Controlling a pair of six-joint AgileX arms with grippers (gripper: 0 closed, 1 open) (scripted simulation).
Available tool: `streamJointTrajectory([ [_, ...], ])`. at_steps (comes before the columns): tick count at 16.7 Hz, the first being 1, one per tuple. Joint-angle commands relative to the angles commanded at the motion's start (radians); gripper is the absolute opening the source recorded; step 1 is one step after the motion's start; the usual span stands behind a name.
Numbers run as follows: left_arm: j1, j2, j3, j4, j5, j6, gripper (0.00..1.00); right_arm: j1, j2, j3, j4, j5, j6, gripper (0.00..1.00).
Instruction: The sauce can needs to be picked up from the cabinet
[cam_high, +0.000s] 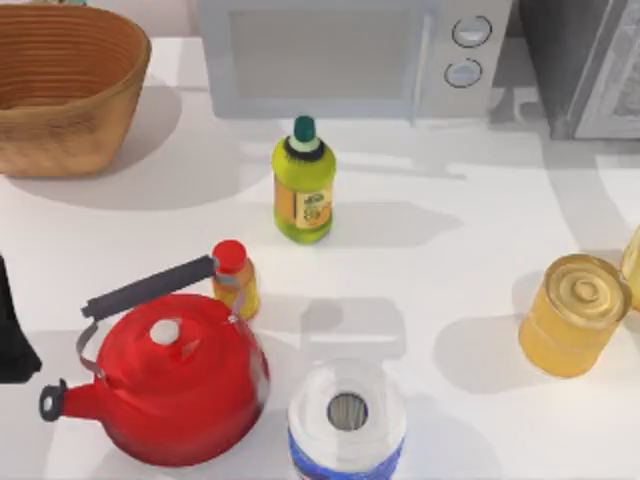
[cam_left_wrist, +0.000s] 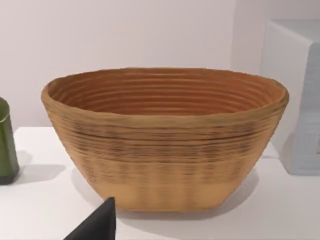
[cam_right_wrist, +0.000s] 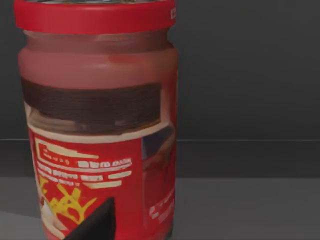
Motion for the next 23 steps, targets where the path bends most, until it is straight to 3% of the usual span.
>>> streamJointTrajectory([
  [4,0.000,0.000,0.000,0.000,0.000,0.000,1.00,0.011,0.008,0.008,0.005,0.015,0.000,1.00],
  [12,0.000,0.000,0.000,0.000,0.000,0.000,1.00,0.184,0.151,0.115,0.029,0.196,0.007,1.00],
  [17,0.000,0.000,0.000,0.000,0.000,0.000,1.00,0.176,0.165,0.127,0.029,0.189,0.007,1.00],
  [23,0.000,0.000,0.000,0.000,0.000,0.000,1.00,0.126,0.334,0.301,0.028,0.141,0.007,1.00],
])
